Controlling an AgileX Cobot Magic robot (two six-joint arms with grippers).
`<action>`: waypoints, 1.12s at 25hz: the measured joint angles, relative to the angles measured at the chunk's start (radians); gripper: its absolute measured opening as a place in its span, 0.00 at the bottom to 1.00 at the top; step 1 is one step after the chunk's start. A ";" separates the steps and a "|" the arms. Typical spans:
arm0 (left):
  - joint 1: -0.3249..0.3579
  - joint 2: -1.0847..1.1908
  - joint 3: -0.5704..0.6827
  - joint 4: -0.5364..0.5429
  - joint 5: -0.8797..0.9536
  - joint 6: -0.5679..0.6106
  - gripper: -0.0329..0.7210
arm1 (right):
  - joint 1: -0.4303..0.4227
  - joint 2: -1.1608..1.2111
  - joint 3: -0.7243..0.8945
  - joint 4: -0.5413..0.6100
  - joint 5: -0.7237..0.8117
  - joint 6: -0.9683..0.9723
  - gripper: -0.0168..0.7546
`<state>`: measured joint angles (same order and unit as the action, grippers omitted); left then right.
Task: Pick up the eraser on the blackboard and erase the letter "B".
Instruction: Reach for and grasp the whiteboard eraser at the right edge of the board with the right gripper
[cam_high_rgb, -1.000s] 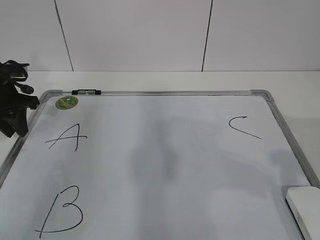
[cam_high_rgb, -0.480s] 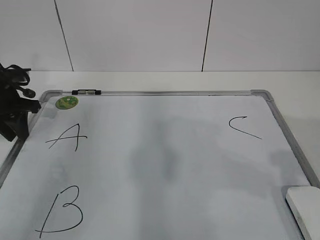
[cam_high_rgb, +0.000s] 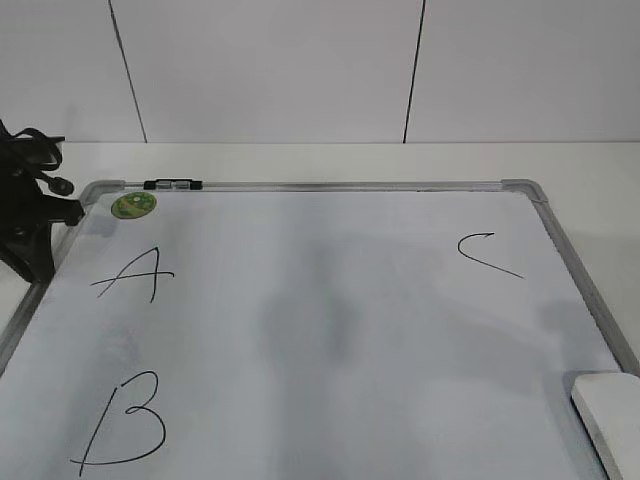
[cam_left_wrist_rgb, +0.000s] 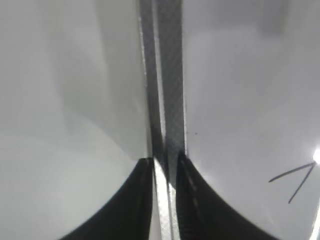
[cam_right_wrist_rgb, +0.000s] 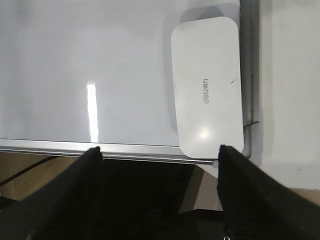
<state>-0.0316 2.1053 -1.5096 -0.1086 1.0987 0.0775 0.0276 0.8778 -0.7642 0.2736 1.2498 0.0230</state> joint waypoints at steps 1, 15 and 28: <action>0.000 0.000 0.000 0.000 0.000 0.000 0.13 | 0.000 0.000 0.000 0.000 0.000 0.000 0.73; 0.000 0.000 -0.002 -0.002 0.002 -0.006 0.10 | 0.034 0.057 -0.002 -0.081 0.000 0.029 0.89; 0.000 0.000 -0.002 -0.005 0.002 -0.006 0.10 | 0.106 0.236 0.046 -0.111 -0.053 0.095 0.89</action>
<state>-0.0316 2.1053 -1.5118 -0.1140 1.1003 0.0715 0.1333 1.1138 -0.7179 0.1626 1.1972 0.1176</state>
